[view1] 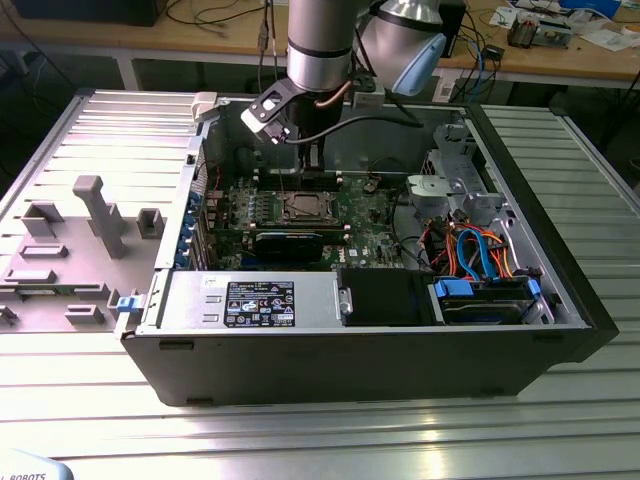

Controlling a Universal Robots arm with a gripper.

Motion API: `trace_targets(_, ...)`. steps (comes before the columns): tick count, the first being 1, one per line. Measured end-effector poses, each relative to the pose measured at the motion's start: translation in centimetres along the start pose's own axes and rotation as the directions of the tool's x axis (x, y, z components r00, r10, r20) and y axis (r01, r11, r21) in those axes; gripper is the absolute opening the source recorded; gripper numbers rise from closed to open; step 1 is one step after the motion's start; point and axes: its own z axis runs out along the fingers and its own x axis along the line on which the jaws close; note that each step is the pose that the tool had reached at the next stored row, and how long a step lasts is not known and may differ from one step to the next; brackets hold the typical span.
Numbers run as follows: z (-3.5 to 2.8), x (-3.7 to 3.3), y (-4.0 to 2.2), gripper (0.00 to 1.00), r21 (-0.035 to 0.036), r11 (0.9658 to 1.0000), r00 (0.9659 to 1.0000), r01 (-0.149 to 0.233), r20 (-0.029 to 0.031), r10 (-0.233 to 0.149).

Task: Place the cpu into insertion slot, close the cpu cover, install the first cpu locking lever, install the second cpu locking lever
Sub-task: 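Install the first cpu locking lever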

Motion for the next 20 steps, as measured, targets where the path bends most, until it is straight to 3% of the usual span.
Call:
trace_targets(9,-1.28,0.04,-0.03,0.11,0.0000,1.0000,1.0000,0.000,0.0001,0.000)
trace_targets(13,-1.30,0.05,-0.36,0.11,-0.0056,1.0000,1.0000,0.000,0.0003,0.000)
trace_targets(20,-1.30,0.05,-0.39,0.11,-0.0059,1.0000,1.0000,0.000,0.0003,0.000)
